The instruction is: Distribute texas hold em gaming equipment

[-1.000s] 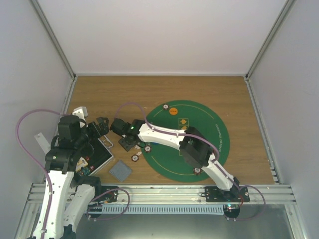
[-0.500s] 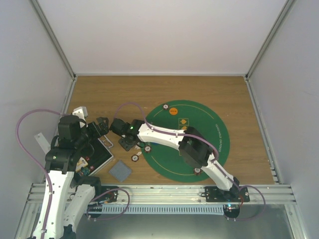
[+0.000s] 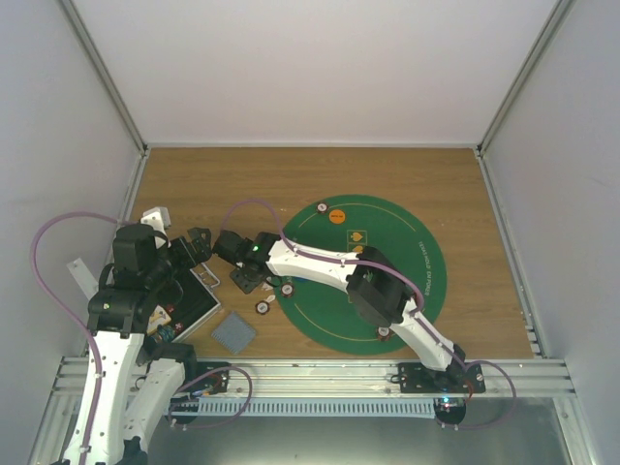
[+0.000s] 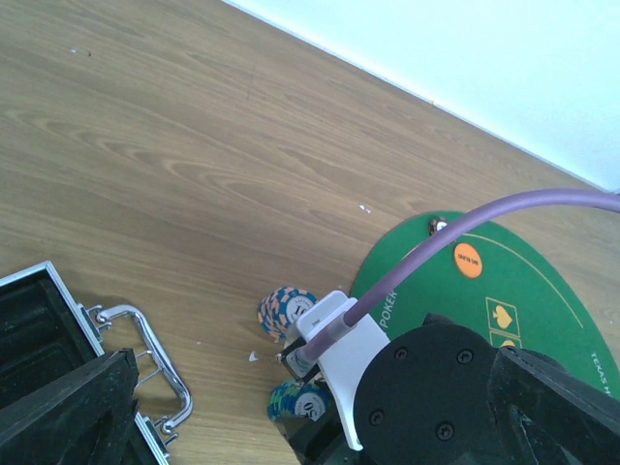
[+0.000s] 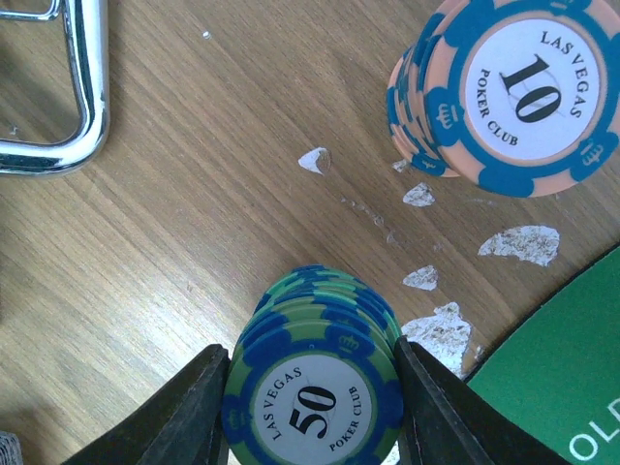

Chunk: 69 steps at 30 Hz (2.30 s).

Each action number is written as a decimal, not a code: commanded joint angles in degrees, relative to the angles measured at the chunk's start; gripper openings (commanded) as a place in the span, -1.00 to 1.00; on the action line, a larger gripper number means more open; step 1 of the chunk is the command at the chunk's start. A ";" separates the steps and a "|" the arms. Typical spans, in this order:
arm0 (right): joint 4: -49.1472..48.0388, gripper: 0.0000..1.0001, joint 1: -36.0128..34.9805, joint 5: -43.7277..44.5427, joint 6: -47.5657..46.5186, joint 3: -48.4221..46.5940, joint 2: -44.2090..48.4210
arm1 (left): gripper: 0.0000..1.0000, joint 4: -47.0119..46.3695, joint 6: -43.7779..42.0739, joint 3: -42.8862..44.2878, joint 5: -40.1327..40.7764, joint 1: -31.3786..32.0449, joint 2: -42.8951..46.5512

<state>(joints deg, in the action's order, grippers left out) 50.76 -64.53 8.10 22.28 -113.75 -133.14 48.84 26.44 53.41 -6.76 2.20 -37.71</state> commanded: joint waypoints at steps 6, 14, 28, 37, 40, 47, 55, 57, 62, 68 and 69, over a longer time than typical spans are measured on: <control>0.13 -0.25 0.28 0.86 -1.03 -1.56 -0.09 | 0.98 -2.52 0.46 -0.58 0.16 0.00 -0.26; -0.42 -0.26 0.24 0.89 -0.92 -1.02 3.31 | 0.98 -2.54 0.59 -0.50 0.07 0.02 -0.43; 0.46 -0.27 0.16 1.50 0.86 3.06 10.45 | 0.98 -2.26 0.21 0.02 0.97 0.00 0.07; -0.32 -0.26 0.84 2.29 8.63 26.62 28.67 | 0.98 -2.52 -1.28 -0.30 -0.03 0.00 0.08; -0.72 -0.26 1.31 1.49 12.85 37.38 35.60 | 0.98 -2.76 -1.26 -0.81 -0.86 0.00 0.25; -0.27 -0.25 1.84 -0.63 22.53 59.02 49.79 | 0.98 -3.97 -0.73 -2.35 -2.57 0.01 0.93; 0.96 -0.25 5.39 -1.90 29.62 70.67 61.58 | 0.98 -4.89 -0.81 -3.66 -4.14 0.02 0.88; 1.31 -0.25 7.22 -1.74 29.79 71.17 62.84 | 0.98 -4.84 -0.92 -3.62 -4.29 0.07 0.89; 3.23 -0.25 12.44 -1.07 29.87 70.81 64.46 | 0.98 -4.68 -1.19 -3.58 -4.39 0.09 1.06; 5.87 -0.25 17.82 -0.28 33.11 72.78 67.55 | 0.98 -4.72 -1.38 -3.66 -4.22 0.26 1.37; 6.11 -0.25 18.60 -0.34 33.72 73.42 68.25 | 0.98 -4.72 -1.39 -3.62 -4.22 0.33 1.45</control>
<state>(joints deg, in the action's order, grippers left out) 54.17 -48.42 6.37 52.18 -42.13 -67.66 46.98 25.91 50.33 -10.31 2.22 -37.19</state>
